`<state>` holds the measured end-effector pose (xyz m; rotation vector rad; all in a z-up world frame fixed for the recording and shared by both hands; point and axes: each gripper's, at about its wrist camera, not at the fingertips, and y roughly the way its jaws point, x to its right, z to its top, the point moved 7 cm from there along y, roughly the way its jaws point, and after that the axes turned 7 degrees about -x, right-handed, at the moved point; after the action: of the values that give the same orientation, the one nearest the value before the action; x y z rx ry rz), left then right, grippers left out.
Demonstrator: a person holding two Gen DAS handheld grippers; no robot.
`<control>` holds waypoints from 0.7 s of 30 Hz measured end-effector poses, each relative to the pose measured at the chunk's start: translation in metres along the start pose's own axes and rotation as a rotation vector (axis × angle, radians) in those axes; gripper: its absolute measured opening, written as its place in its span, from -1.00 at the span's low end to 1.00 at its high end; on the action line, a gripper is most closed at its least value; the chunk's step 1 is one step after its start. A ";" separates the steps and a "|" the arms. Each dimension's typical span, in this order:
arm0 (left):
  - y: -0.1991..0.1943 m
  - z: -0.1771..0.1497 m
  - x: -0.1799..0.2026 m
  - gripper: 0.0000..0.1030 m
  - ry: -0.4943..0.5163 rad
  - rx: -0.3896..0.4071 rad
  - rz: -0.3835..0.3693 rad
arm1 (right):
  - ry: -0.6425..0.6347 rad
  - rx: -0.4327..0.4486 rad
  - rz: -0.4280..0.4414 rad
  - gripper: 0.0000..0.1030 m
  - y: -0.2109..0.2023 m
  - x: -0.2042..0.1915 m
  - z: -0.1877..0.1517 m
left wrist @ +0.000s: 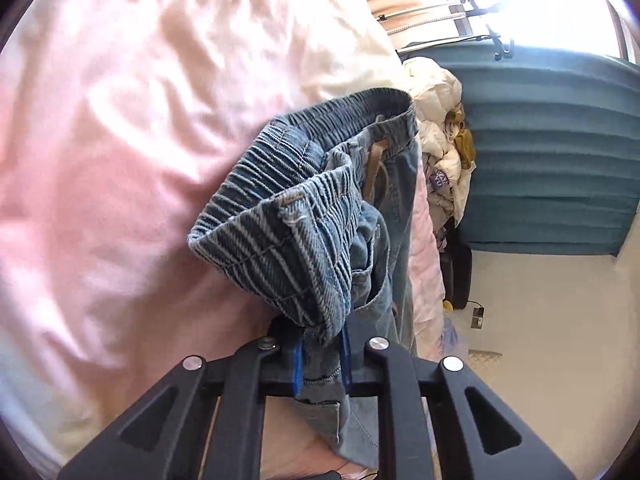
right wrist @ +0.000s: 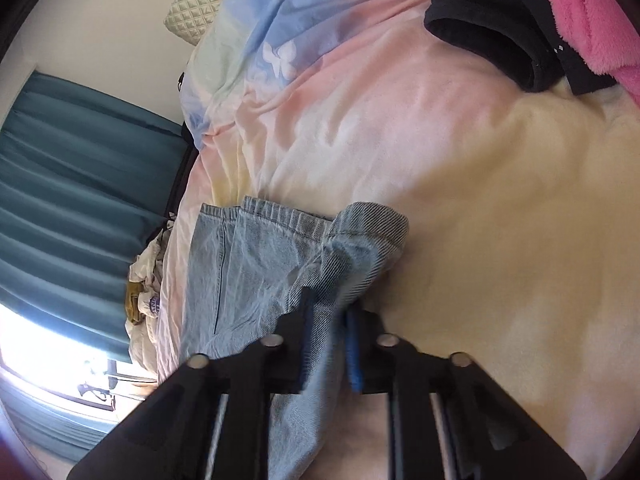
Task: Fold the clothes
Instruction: 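Grasp the waistband with the left gripper while the right gripper holds the hem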
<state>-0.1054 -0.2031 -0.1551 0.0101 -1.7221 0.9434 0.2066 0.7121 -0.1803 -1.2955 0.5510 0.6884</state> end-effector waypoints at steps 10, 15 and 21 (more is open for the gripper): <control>-0.038 -0.011 -0.029 -0.76 0.031 0.017 0.111 | -0.165 0.098 0.089 -0.99 -0.060 -0.041 0.021; -0.037 -0.025 -0.075 -0.76 -0.023 -0.022 0.133 | -0.133 0.062 0.027 -0.99 -0.054 0.011 0.012; -0.033 -0.027 -0.073 -0.72 0.044 -0.041 0.161 | -0.085 -0.004 -0.015 -0.98 -0.030 0.060 -0.004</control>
<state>-0.0412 -0.2415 -0.1940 -0.1769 -1.7206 1.0178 0.2692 0.7132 -0.2040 -1.2668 0.4710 0.7288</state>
